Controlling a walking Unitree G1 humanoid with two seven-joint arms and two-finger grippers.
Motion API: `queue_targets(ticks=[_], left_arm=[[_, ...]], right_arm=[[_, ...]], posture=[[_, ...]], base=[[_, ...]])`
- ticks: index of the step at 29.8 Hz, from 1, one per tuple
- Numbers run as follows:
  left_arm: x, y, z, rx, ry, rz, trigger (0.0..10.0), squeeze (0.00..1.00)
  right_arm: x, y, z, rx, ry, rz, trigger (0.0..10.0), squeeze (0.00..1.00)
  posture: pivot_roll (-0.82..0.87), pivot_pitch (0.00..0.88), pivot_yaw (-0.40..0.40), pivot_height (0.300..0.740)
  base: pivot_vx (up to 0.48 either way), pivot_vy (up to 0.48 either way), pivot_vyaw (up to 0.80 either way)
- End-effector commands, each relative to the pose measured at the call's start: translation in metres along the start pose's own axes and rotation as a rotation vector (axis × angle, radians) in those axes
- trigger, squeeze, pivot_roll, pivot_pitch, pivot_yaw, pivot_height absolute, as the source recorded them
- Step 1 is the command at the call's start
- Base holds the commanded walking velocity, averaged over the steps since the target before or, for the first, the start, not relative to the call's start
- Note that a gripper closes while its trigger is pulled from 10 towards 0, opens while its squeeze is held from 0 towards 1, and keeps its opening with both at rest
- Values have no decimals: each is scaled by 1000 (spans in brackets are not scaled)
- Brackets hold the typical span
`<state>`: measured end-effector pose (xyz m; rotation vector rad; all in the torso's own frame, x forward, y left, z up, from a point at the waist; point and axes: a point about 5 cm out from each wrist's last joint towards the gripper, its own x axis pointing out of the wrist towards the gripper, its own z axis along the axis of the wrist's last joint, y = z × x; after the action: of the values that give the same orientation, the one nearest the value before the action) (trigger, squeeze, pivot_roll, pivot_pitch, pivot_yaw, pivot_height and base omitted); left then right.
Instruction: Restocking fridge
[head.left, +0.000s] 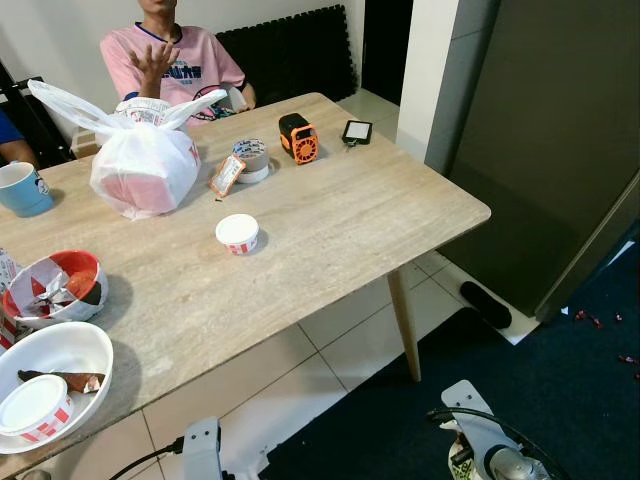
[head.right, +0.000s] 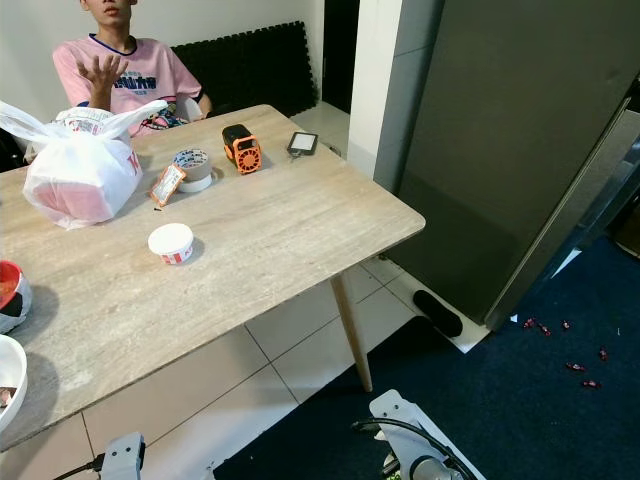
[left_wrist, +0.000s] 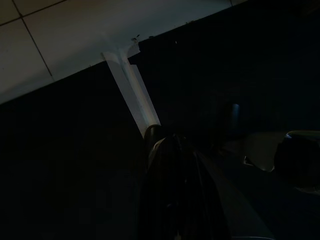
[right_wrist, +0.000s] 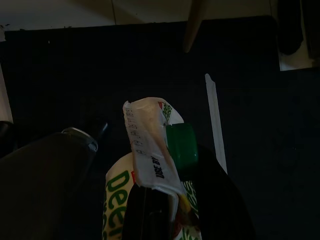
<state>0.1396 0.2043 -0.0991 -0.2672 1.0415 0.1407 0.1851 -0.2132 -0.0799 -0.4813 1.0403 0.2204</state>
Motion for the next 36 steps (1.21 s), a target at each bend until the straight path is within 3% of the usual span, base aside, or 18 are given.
queue_targets(ticks=[1,36], left_arm=[[0,-4,-6,-16,17,-4,10000,0],[0,-4,-9,-16,25,-2,10000,0]], right_arm=[[0,-1,2,5,-10,-2,10000,0],[0,-1,-2,7,-2,-1,10000,0]], posture=[[-7,0,5,740],[-16,0,9,740]], base=[[0,0,0],[0,0,0]])
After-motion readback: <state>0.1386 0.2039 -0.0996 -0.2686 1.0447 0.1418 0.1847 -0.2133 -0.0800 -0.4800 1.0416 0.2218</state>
